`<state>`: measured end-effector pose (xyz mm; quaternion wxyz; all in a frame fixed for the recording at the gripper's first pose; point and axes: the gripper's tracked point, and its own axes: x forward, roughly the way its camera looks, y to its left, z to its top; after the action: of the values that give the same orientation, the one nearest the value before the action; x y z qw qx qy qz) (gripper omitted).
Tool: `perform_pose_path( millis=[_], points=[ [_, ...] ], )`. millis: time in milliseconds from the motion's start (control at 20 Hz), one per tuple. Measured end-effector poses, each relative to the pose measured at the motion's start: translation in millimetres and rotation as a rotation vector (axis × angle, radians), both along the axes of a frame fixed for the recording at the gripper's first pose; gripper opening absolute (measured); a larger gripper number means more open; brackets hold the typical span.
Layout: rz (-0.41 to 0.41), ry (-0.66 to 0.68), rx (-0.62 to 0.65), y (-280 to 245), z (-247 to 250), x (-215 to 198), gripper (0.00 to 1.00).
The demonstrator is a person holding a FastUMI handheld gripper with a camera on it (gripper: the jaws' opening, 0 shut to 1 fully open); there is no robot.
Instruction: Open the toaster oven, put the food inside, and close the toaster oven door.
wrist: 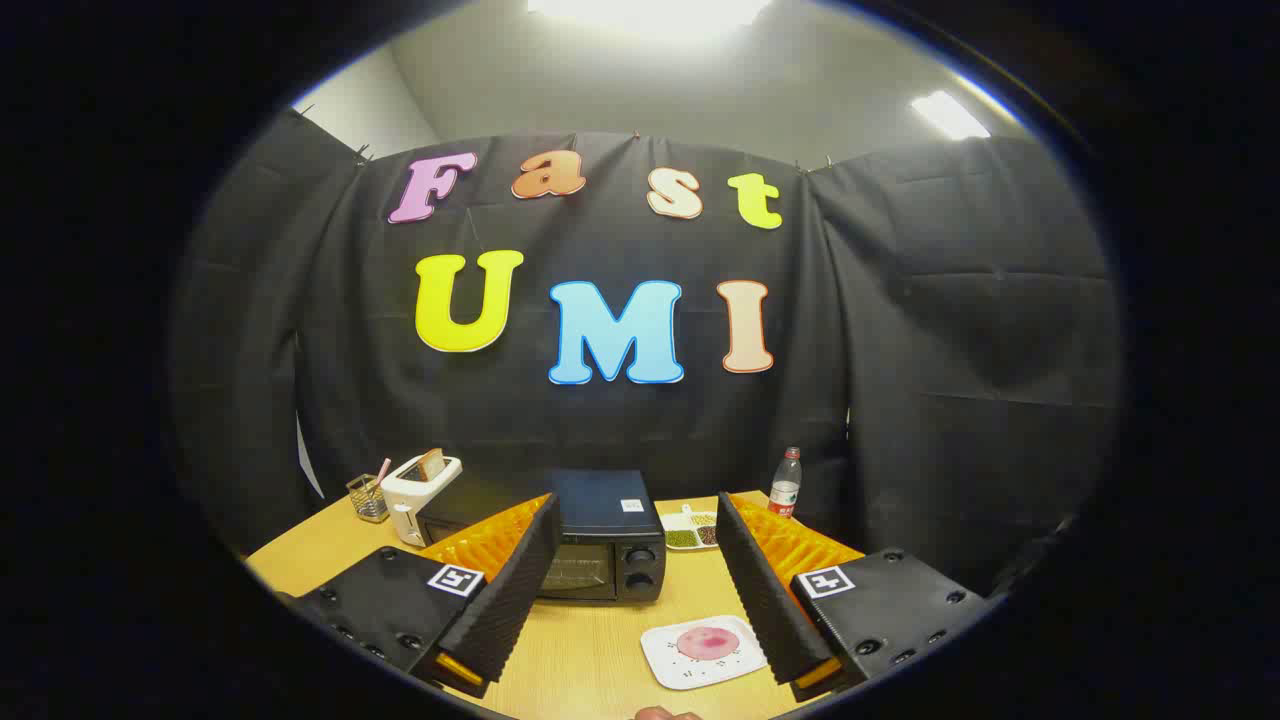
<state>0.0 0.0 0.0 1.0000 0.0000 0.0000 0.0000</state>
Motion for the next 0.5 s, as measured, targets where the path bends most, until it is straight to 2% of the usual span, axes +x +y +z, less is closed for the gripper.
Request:
perform_pose_path(
  millis=[500],
  points=[
    [0.007, -0.005, -0.005, 4.7, 9.9, 1.1, 0.98]
  ],
)
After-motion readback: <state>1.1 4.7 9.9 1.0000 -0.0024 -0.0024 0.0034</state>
